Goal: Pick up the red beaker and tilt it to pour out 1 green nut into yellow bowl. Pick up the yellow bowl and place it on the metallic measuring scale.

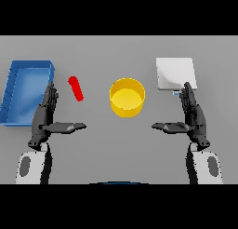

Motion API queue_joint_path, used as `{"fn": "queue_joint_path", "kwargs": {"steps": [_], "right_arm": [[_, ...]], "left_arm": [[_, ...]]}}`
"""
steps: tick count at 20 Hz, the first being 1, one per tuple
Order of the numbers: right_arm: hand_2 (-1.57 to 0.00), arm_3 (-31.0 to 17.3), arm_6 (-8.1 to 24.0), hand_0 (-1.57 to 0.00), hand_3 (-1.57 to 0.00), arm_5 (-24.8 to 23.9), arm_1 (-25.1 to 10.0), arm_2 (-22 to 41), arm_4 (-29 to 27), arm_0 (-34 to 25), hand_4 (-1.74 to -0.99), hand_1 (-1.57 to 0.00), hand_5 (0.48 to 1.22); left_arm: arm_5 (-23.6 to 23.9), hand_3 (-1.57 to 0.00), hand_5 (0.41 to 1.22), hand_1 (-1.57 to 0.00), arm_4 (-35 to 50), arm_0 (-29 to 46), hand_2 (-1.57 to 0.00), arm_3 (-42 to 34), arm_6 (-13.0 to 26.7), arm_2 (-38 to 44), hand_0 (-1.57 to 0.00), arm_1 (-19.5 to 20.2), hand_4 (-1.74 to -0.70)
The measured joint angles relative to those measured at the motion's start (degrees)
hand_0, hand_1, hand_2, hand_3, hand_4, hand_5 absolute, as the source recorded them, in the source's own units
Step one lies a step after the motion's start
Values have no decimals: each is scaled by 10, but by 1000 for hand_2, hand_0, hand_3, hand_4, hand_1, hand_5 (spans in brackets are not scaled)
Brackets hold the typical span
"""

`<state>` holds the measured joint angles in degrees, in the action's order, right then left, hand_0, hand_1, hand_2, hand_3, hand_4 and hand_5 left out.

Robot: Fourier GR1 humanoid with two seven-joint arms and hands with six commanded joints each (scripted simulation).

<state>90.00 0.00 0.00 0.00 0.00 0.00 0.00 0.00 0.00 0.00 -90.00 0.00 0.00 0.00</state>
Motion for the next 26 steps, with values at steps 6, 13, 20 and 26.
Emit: {"fn": "queue_joint_path", "kwargs": {"steps": [6, 13, 20, 26], "right_arm": [[1, -10, 7, 1, 1, -5, 1, -2, 1, -17, -1167, 1, 599], [1, 45, -42, 1, 1, -60, -28, 71, 168, 40, -1183, 1, 596], [1, 60, -41, 1, 1, -41, -36, 67, 149, 44, -1246, 1, 627], [1, 41, -55, 1, 1, -34, -35, 55, 127, 34, -1281, 1, 635]], "left_arm": [[-14, 1, 599, 1, 14, 14, 1, -6, -10, 9, 1, 15, -1151], [-30, 1, 603, 1, -39, 61, 1, -86, 23, -33, 1, 61, -1164], [-24, 1, 622, 1, -69, -3, 1, 4, 10, -38, 1, 51, -1219], [-3, 1, 660, 1, -95, -93, 1, 124, -13, -24, 1, 43, -1255]]}}
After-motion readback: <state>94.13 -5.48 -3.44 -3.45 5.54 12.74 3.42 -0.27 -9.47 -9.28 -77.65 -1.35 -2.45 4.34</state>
